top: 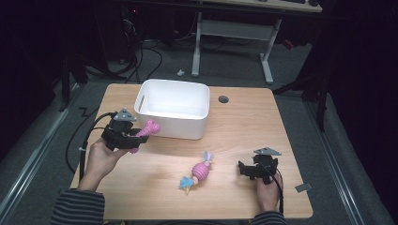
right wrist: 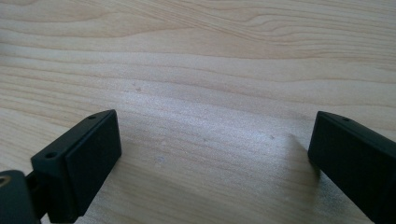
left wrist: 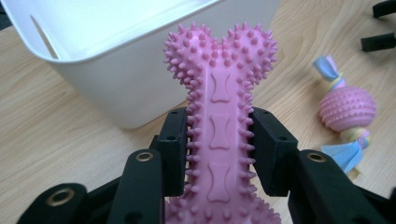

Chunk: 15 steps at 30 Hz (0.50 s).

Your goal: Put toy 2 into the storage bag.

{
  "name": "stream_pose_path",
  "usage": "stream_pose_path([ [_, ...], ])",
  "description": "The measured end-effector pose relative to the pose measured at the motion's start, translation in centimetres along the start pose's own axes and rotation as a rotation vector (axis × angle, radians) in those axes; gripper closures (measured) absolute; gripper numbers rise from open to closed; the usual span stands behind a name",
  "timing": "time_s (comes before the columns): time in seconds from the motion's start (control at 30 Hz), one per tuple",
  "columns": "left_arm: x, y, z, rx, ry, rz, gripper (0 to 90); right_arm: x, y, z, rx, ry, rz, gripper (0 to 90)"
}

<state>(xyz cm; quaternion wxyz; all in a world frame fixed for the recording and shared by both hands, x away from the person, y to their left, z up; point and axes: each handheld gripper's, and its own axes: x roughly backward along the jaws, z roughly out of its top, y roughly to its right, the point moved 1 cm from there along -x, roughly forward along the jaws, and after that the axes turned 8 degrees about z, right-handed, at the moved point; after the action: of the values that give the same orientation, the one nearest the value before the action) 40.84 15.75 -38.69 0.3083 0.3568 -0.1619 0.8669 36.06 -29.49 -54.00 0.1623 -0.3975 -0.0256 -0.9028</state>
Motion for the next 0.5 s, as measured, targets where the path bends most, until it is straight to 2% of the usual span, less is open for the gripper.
stream_pose_path([
  [0.1, -0.5, 0.4, 1.2, -0.02, -0.003, 0.004, 59.5, 0.0, -0.1, 0.0, 0.015, 0.0, 0.013, 2.3],
  [0.37, -0.9, 1.2, 3.7, -0.024, -0.005, -0.006, 59.5, 0.0, -0.2, 0.0, 0.018, -0.003, 0.018, 2.3],
  [0.43, -1.0, 1.3, 4.1, -0.021, 0.002, 0.0, 59.3, 0.0, -0.2, 0.0, 0.018, -0.004, 0.018, 2.3],
  [0.5, -1.2, 1.1, 4.7, 0.002, 0.013, -0.019, 59.3, 0.0, -0.2, 0.0, 0.019, -0.003, 0.018, 2.3],
])
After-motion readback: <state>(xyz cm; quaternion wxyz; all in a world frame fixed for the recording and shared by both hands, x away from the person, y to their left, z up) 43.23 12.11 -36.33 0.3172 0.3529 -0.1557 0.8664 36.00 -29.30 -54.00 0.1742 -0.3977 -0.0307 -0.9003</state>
